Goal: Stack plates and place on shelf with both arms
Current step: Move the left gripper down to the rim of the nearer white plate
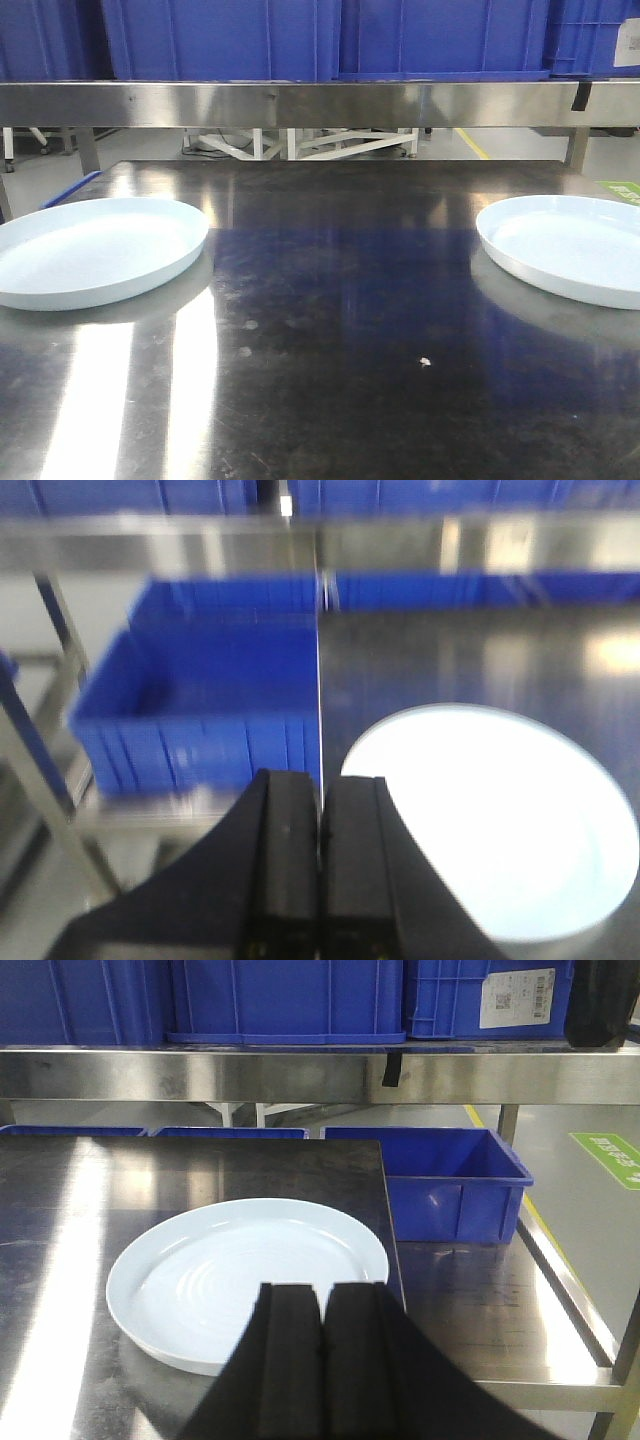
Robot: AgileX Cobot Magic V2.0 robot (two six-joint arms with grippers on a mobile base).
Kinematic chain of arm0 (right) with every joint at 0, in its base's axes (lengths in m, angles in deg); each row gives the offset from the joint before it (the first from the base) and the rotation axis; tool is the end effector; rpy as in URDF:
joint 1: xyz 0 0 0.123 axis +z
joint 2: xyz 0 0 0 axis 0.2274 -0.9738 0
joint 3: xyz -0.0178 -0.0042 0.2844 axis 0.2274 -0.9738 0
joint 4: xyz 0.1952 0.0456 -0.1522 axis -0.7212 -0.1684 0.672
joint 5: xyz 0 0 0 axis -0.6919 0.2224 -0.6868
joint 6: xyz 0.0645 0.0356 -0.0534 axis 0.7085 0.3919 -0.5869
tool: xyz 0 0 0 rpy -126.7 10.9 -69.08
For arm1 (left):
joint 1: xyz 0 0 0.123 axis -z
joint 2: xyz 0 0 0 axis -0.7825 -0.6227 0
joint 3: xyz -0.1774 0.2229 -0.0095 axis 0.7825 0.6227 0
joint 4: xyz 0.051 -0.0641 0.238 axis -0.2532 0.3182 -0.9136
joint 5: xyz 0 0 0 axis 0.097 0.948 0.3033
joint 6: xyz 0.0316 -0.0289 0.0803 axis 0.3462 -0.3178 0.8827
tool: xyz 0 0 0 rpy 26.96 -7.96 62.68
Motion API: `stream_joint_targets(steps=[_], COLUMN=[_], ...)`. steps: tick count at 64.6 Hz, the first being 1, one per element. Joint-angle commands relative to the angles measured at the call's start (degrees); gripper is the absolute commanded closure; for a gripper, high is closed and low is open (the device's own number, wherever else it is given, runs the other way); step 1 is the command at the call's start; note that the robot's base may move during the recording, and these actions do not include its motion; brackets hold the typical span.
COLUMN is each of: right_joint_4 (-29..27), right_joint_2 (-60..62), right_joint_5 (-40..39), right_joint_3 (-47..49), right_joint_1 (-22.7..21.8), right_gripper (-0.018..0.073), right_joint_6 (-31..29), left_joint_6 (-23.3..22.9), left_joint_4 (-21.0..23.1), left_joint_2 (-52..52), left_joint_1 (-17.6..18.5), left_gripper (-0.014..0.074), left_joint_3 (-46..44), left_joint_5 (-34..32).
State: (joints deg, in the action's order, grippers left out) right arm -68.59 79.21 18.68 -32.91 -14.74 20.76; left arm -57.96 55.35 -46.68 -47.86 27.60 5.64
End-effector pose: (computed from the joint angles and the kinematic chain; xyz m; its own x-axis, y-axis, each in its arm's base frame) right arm 0.0567 -0.0016 0.1966 -0.0135 0.0500 -0.9987 0.0278 0.9984 0.0496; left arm 0.1343 -0.0107 0.2790 -0.3291 0.0560 -0.9426 0.0975 0.9949 0.0250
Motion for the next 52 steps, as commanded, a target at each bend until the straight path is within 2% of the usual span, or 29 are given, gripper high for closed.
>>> stream_joint_targets(steps=[1,26,40,52], right_joint_4=[0.5,0.5,0.5,0.5], right_joint_2=[1.0,1.0,1.0,1.0], right_joint_5=[-4.9,-4.9,-4.9,-4.9], right_joint_3=[-0.1,-0.1,-0.1,-0.1], right_joint_1=[-0.3,-0.3,-0.3,-0.3], right_gripper=[0.0504,0.0504,0.0504,0.0504], right_joint_6=[-0.2,-0.2,-0.2,-0.2], left_joint_6=[-0.2,-0.2,-0.2,-0.3], left_joint_4=[1.1,1.1,1.1,4.2], left_joint_2=[-5.9,-32.2,-43.4,-52.6], left_joint_1=[-0.1,-0.1,-0.1,-0.1], left_gripper=[0.0514,0.0514,0.0514,0.0514], left_joint_3=[-5.4,-24.1,-34.2,-44.1], left_joint_5=[-1.2,21.0,30.5,39.1])
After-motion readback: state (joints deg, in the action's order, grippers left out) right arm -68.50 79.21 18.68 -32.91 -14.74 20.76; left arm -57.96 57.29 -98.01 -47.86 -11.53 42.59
